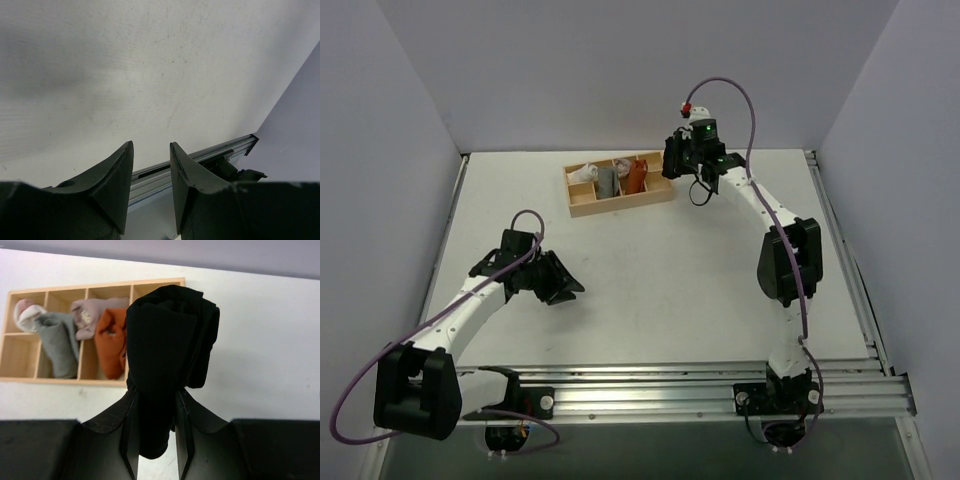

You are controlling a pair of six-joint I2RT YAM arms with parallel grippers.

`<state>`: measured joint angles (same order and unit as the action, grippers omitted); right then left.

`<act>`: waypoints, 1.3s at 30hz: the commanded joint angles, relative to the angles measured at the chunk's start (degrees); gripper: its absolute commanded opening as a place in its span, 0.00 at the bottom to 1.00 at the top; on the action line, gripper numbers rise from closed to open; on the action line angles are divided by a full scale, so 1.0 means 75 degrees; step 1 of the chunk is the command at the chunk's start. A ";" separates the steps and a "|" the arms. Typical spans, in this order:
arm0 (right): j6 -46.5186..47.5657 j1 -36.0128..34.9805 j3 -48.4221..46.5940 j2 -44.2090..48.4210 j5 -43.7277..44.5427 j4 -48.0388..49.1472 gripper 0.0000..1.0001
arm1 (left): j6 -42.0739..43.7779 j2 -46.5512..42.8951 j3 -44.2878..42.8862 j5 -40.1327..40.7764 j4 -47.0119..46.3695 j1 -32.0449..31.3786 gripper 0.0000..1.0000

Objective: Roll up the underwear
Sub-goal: Place the rolled underwear into the container

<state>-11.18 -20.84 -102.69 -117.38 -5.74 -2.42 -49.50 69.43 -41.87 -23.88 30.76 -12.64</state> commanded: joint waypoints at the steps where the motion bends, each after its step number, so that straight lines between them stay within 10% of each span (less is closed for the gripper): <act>1: 0.0681 0.0142 -0.1258 -0.0882 -0.0031 -0.0698 0.00 | -0.0091 -0.0315 -0.0125 -0.0250 0.0105 0.0022 0.43; 9: 0.1092 0.0411 -0.3088 -0.3122 -0.0711 -0.0652 0.00 | -0.0186 -0.0433 -0.0148 -0.0062 0.0341 0.0069 0.43; 39: 0.0236 0.0458 -0.1073 -0.3052 -0.2856 0.1190 0.00 | -0.0819 -0.0550 0.0602 0.0078 -0.0586 0.0080 0.43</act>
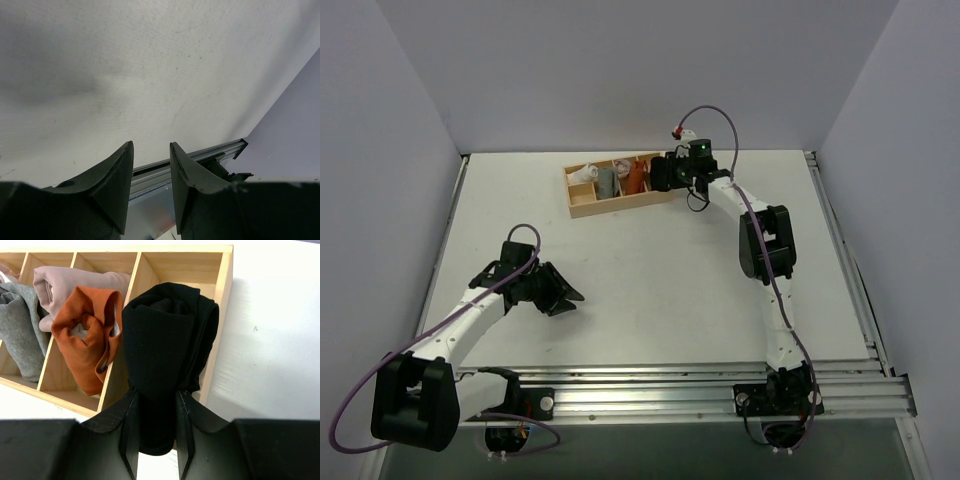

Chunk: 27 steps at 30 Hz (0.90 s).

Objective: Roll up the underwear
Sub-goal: Place the rolled underwear into the container

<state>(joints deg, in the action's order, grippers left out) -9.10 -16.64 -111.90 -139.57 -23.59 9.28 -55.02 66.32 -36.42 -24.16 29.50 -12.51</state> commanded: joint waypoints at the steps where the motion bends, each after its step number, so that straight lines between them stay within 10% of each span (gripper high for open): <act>1: -0.0017 -0.0101 0.0119 -0.0117 -0.0487 -0.0405 0.00 | -0.0058 -0.0101 -0.0170 0.0128 -0.0417 0.0063 0.43; 27: 0.0417 0.0543 -0.0574 -0.0528 -0.0170 -0.1110 0.43 | -0.0023 0.0414 -0.0452 0.0187 -0.0605 0.0051 0.43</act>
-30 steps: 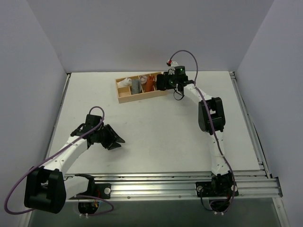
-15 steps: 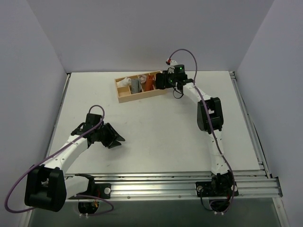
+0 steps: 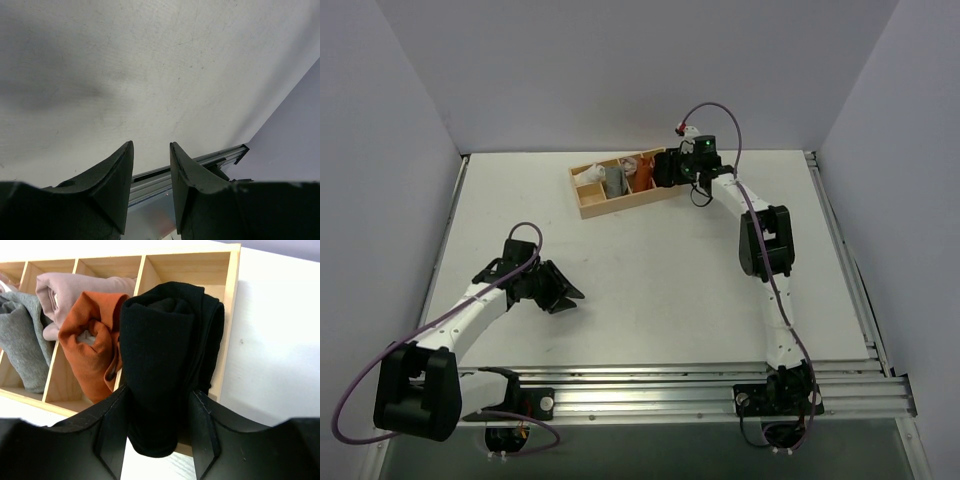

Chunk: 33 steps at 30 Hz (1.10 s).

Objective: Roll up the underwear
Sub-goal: Place the rolled underwear into the container

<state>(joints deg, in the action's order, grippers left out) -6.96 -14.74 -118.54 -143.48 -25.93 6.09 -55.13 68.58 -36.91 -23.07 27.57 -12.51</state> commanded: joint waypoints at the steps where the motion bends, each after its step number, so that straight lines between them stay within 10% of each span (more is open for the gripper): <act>1: 0.0027 0.0313 0.0360 0.0075 0.0130 -0.0602 0.43 | 0.0003 0.0149 -0.0434 0.0029 -0.0348 0.0063 0.43; 33: -0.0795 0.0864 0.0595 0.0931 -0.0187 0.0091 0.45 | 0.0015 0.0220 -0.0528 -0.0029 -0.0360 0.0051 0.43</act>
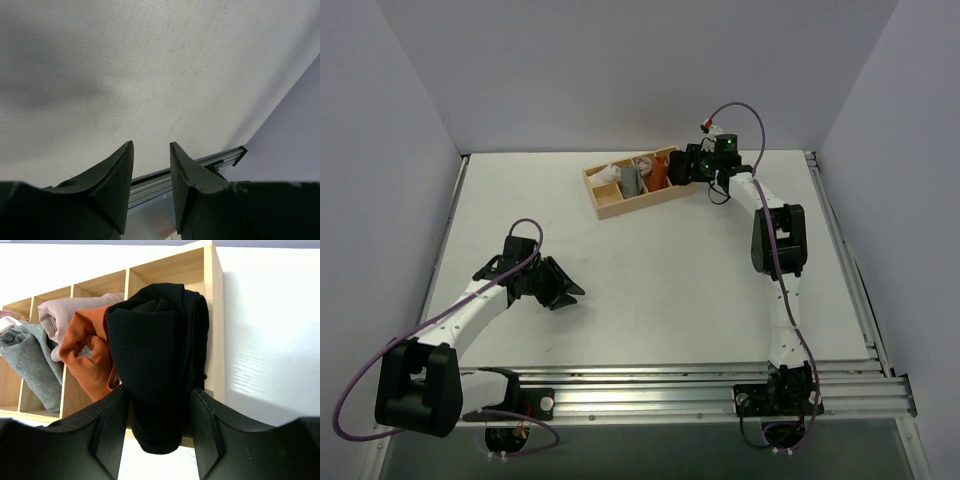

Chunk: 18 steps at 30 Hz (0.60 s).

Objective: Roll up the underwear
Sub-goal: Place the rolled underwear into the container

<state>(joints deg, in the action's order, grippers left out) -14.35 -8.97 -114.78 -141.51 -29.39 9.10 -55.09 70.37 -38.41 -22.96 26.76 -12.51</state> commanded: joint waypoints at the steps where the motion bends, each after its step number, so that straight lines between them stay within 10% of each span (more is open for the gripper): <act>1: 0.0225 0.0095 0.0093 0.0692 0.0343 -0.0346 0.45 | 0.0009 -0.0019 -0.0327 -0.0032 -0.0252 0.0051 0.43; 18: 0.0390 0.0200 0.0000 0.1114 0.0520 -0.0616 0.46 | 0.0009 -0.0230 -0.0210 -0.0067 -0.0170 0.0051 0.43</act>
<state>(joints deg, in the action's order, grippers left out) -12.34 -8.21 -114.41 -138.45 -26.33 5.04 -55.09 70.06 -38.41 -22.98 26.76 -12.51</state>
